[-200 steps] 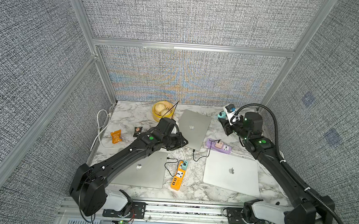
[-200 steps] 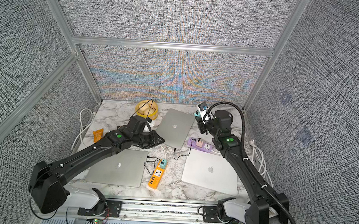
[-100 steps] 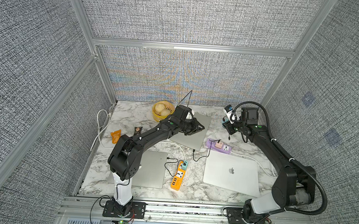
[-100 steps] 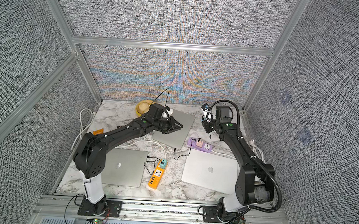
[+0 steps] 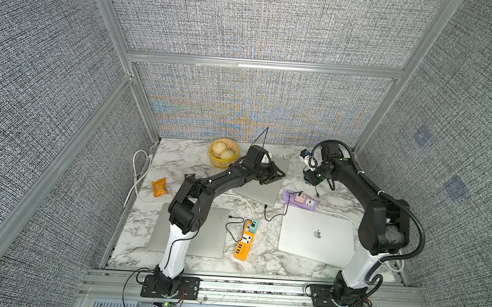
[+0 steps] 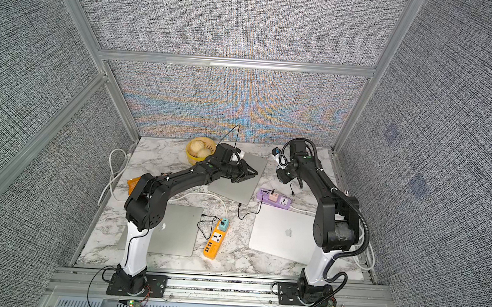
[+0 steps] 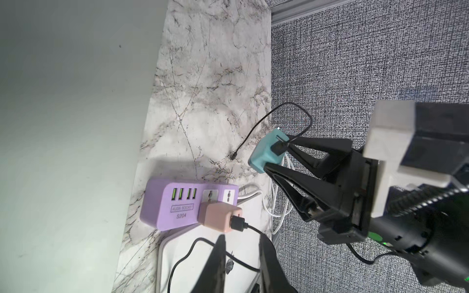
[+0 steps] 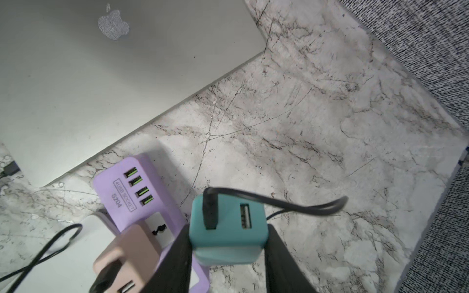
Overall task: Unplug the laptop charger
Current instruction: Place the plug at the center of the board.
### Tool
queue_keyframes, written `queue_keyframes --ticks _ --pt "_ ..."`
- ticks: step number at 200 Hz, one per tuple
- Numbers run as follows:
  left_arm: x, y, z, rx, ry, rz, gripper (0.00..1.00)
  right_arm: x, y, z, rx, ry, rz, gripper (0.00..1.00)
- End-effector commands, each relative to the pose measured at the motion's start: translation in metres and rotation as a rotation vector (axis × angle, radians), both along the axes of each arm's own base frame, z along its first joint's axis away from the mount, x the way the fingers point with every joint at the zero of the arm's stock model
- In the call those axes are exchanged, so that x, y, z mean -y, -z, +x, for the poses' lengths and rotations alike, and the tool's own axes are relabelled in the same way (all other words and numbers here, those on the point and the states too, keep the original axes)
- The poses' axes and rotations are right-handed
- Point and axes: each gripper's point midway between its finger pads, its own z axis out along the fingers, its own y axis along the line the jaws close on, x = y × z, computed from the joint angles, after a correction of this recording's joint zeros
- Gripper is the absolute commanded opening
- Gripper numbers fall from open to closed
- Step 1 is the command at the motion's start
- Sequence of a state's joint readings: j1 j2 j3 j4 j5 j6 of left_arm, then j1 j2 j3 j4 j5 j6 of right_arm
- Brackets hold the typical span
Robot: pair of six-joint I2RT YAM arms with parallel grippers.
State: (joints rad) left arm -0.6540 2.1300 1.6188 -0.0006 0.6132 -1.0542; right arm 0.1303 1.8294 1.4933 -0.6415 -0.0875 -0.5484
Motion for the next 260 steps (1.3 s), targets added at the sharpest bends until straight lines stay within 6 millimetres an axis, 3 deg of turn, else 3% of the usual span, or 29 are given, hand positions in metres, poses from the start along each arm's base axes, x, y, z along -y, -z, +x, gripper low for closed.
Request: queue_keyframes --ticks 1,126,192,233,260 --pt "0.002 0.005 -0.002 -0.003 0.019 0.005 0.24 0.002 0.012 -0.01 -0.081 -0.013 -0.025 0.11" --pt "-0.004 0.037 -0.002 -0.041 0.028 0.094 0.25 0.003 0.061 0.007 -0.252 0.02 -0.099 0.11" --pt "-0.008 0.04 -0.006 -0.043 0.037 0.119 0.25 0.0 0.079 0.005 -0.308 0.01 -0.128 0.12" --pt "-0.012 0.042 -0.008 -0.047 0.033 0.126 0.25 -0.002 0.083 0.005 -0.326 0.003 -0.142 0.21" --pt "-0.015 0.041 -0.01 -0.048 0.034 0.13 0.26 -0.006 0.086 0.005 -0.338 -0.001 -0.141 0.37"
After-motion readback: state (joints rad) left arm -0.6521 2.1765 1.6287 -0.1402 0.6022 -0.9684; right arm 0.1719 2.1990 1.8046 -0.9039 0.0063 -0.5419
